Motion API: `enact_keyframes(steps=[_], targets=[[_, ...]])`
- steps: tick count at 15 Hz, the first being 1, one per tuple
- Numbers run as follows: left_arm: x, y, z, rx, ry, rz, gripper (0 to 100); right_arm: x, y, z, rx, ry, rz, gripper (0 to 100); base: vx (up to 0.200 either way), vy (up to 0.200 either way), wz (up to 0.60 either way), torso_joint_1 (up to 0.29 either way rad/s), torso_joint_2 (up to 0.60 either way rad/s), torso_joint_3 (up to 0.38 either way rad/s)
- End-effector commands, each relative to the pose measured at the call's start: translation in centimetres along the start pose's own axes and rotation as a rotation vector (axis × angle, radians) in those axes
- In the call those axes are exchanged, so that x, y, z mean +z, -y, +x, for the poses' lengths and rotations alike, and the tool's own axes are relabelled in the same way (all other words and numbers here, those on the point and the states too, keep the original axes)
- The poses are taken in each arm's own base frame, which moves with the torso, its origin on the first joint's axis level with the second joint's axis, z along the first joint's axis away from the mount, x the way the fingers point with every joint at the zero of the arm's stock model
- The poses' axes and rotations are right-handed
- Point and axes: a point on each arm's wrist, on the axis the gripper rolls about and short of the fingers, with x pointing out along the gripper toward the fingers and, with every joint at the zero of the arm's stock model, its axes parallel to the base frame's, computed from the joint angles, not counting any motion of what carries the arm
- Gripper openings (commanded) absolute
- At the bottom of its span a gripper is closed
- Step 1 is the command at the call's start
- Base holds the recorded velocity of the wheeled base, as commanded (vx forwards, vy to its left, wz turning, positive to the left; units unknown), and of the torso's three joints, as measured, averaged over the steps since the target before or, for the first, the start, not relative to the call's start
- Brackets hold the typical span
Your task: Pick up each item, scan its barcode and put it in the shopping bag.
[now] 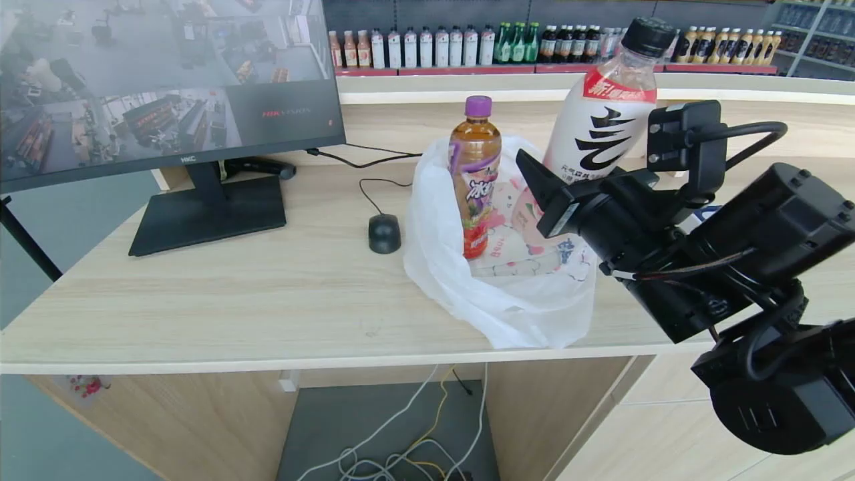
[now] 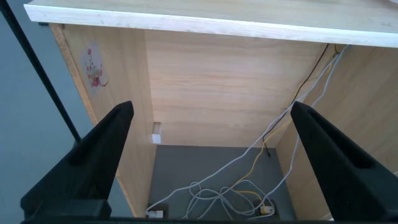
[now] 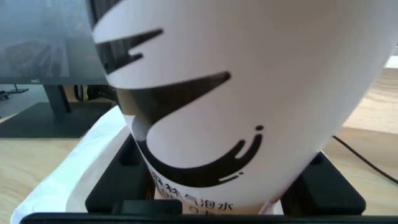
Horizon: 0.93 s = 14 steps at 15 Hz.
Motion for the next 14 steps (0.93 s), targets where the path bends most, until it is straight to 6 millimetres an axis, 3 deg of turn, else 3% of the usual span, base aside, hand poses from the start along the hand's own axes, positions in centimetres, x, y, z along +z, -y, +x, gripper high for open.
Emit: enact_keyframes(steps=[1, 3, 7, 14], targets=[[0.0, 0.0, 0.0, 0.0, 0.0, 0.0, 100, -1.0, -0.2, 0.5, -0.001, -0.017, -0.004, 0, 0.0, 0.0, 0.0, 0.0, 0.0, 0.0], [0.0, 0.0, 0.0, 0.0, 0.0, 0.0, 100, -1.5, 0.1, 0.9, -0.013, -0.021, -0.009, 0, 0.0, 0.0, 0.0, 0.0, 0.0, 0.0], [0.0, 0.0, 0.0, 0.0, 0.0, 0.0, 100, -3.2, 2.7, 1.9, -0.09, -0.046, -0.048, 0, 0.0, 0.0, 0.0, 0.0, 0.0, 0.0], [0.0, 0.0, 0.0, 0.0, 0.0, 0.0, 100, -7.2, 2.4, 3.4, -0.086, -0.111, -0.078, 0, 0.0, 0.0, 0.0, 0.0, 0.0, 0.0]])
